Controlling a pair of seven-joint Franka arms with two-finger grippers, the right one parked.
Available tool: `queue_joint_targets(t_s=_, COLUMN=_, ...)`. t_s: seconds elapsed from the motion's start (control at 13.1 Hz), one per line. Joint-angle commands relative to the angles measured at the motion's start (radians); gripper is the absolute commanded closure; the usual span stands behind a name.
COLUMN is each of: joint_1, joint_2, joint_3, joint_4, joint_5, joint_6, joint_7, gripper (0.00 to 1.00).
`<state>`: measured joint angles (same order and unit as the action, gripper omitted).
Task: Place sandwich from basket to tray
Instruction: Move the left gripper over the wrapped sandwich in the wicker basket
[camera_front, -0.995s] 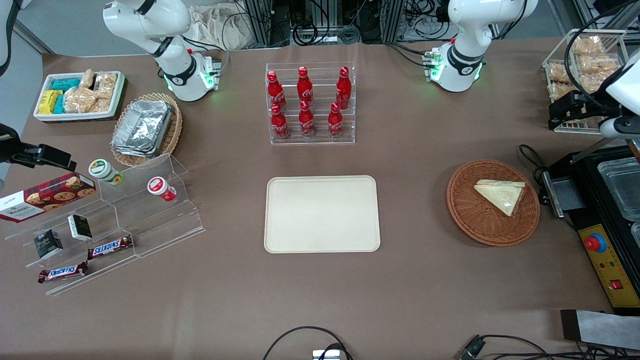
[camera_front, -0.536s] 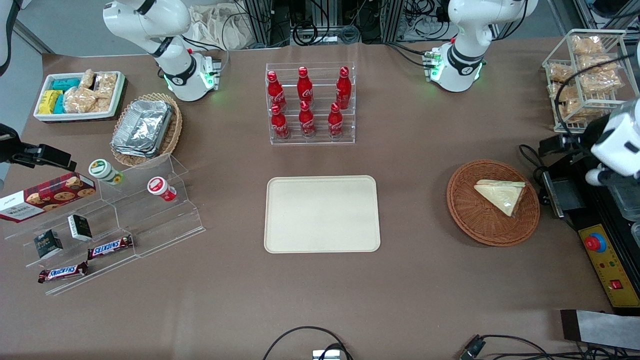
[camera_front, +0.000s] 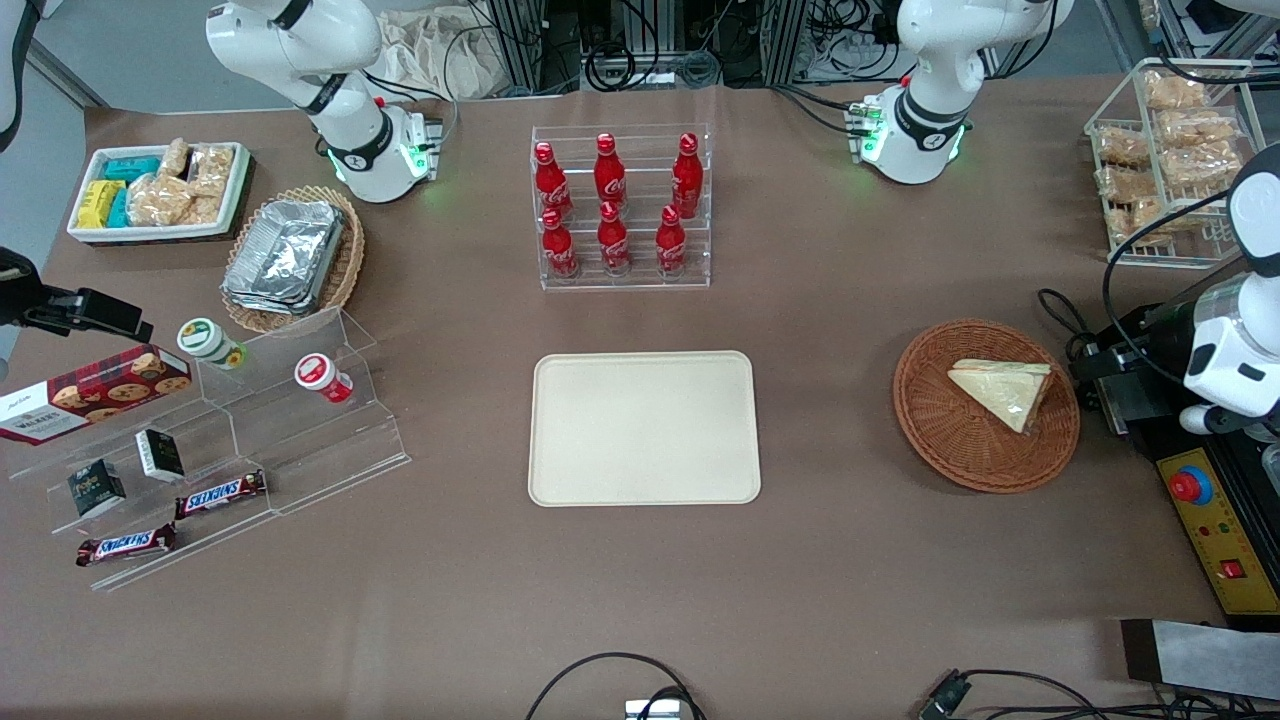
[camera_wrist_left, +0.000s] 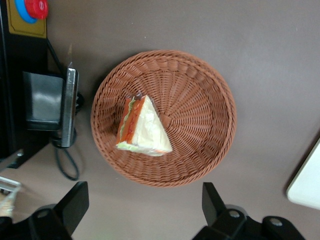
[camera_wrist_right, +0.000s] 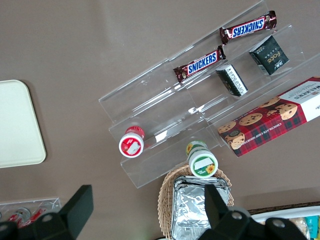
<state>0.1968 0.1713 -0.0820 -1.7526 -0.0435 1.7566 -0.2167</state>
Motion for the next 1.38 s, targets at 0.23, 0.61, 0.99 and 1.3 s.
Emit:
queue_joint_targets(t_s=0.23, joint_1=0.052, joint_2=-0.088, joint_3=-0.004, joint_4=-0.246, joint_5=-0.07, joint_6=0.252, joint_7=-0.066, gripper=0.0)
queue_joint_targets(t_s=0.61, joint_1=0.052, joint_2=-0.159, joint_3=-0.004, joint_4=-0.502, joint_5=-0.068, joint_6=0.567, joint_7=-0.153, gripper=0.0)
queue_joint_targets(t_s=0.99, joint_1=0.05, joint_2=-0.154, joint_3=-0.005, joint_4=-0.616, joint_5=-0.068, joint_6=0.719, joint_7=-0.184, gripper=0.0)
queue_joint_targets(t_s=1.3, joint_1=0.05, joint_2=-0.132, joint_3=-0.005, joint_4=-0.692, joint_5=-0.068, joint_6=0.86, joint_7=-0.184, gripper=0.0)
